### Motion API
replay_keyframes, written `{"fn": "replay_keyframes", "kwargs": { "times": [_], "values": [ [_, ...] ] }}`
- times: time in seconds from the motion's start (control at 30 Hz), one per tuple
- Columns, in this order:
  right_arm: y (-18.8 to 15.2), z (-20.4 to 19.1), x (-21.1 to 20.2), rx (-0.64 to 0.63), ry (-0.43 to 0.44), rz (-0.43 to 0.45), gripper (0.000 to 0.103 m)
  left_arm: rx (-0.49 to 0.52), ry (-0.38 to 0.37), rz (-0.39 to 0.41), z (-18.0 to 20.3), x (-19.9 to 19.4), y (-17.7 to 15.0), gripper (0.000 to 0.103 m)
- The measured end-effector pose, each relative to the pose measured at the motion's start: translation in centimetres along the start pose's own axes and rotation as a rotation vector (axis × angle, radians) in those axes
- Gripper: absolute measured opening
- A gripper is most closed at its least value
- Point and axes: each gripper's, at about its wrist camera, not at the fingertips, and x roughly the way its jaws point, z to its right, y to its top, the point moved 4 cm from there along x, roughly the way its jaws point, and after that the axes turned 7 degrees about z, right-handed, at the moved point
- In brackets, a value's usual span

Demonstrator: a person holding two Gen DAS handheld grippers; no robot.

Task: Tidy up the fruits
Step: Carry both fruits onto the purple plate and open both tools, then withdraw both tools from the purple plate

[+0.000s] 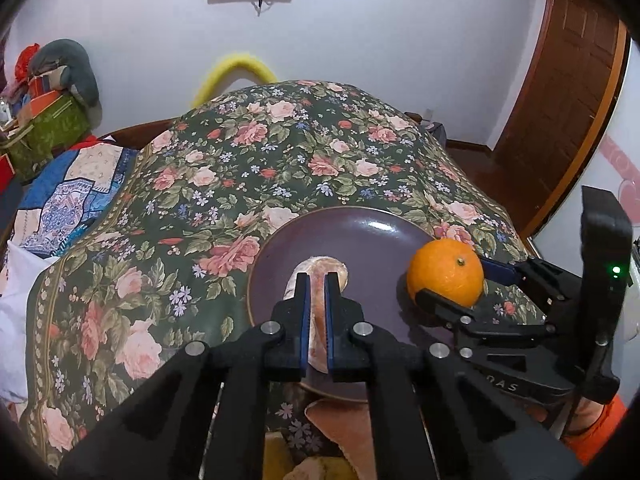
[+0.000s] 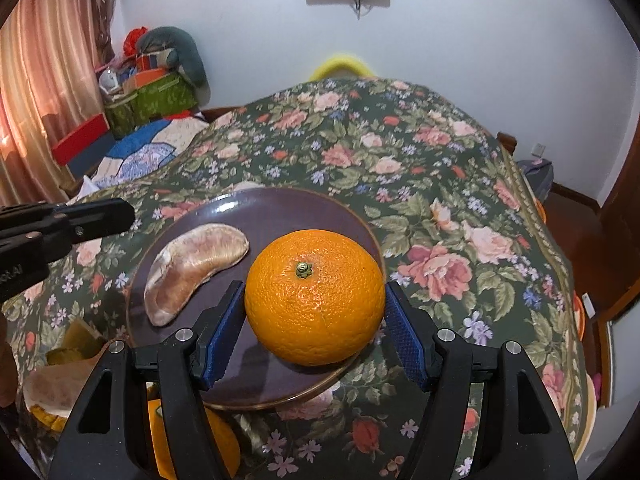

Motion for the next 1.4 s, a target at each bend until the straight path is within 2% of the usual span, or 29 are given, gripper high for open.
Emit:
{"fn": "replay_keyframes", "kwargs": {
  "times": [0.17,0.23,0.3,0.37,0.77,0.9,1.2,1.4],
  "values": [
    [-0.1,-0.4,0.3,-0.034,-0.017,-0.015,0.066,-0.004,-0.005,-0.019,0.0,0.0,-0.5,0.008],
    [-0.1,-0.5,0.4,-0.036,-0.025,-0.019,0.067,-0.01,-0.003,-0.023,-0.1,-0.1,-0.7,0.012],
    [-0.2,-0.5,0.1,-0.035,-0.023,-0.02,0.067,-0.016,0.003,-0.024,-0.3,-0.3,-0.9,0.022],
    [-0.1,-0.5,-0.3,-0.028,-0.017,-0.012,0.067,-0.017,0.008,-0.021,-0.3,-0.7,-1.0,0.025],
    [0.6,-1.4,-4.9,-0.027,-0.025,0.053,0.07,-0.031,0.013,0.024,-0.2,-5.6,-1.4,0.033],
    [0.4,-1.9,-6.9,-0.022,-0.022,0.072,0.07,-0.023,0.024,0.043,0.0,-7.6,-2.0,0.047],
    [-0.5,-3.3,-10.4,-0.029,-0.028,0.101,0.071,-0.009,0.039,0.048,0.1,-11.2,-4.0,0.055],
    [-1.3,-4.1,-11.7,-0.033,-0.027,0.108,0.071,-0.031,0.043,0.034,-0.5,-12.4,-5.6,0.056]
  ]
}}
